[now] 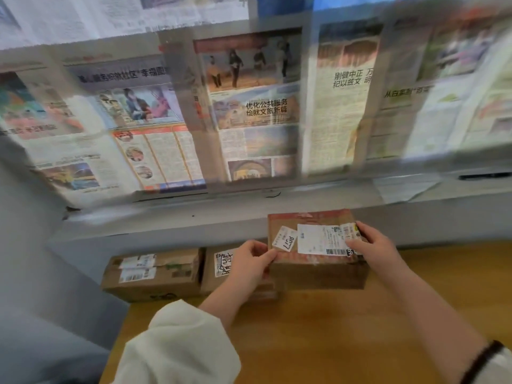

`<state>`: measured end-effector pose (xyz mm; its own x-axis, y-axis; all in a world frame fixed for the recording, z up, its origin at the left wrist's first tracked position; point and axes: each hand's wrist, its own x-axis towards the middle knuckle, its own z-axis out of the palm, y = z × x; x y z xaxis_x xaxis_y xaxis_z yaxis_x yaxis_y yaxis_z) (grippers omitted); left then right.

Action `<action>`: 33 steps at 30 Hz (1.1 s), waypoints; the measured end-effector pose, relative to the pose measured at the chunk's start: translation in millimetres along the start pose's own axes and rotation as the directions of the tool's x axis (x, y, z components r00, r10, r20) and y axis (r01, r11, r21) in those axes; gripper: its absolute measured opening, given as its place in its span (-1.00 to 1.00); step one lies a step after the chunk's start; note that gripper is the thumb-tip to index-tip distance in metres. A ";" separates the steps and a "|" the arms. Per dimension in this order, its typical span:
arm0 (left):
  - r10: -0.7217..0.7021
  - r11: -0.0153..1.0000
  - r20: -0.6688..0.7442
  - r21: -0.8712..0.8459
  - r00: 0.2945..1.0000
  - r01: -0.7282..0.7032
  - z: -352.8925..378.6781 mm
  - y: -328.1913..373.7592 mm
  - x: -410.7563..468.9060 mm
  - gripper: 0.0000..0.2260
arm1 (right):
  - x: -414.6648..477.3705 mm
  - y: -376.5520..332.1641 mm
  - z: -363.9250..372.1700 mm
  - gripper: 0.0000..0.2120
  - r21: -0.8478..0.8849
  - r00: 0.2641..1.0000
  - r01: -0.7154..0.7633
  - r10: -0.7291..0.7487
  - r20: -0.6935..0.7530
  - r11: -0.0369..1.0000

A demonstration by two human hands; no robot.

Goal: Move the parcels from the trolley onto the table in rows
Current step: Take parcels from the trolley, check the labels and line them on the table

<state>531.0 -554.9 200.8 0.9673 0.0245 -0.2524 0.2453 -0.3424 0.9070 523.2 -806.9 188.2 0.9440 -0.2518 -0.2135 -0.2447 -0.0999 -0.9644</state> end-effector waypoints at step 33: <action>-0.240 0.722 0.201 0.691 0.950 0.037 49.8 -90.7 69.9 -0.35 | 69.8 107.1 37.6 -0.45 -0.162 0.990 -0.130 0.120 -0.075 0.978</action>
<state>573.2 -568.9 84.1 0.8471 -0.0830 -0.5249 0.1681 -0.8951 0.4129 571.2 -799.1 64.2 0.8887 -0.3330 -0.3152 -0.3985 -0.2210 -0.8902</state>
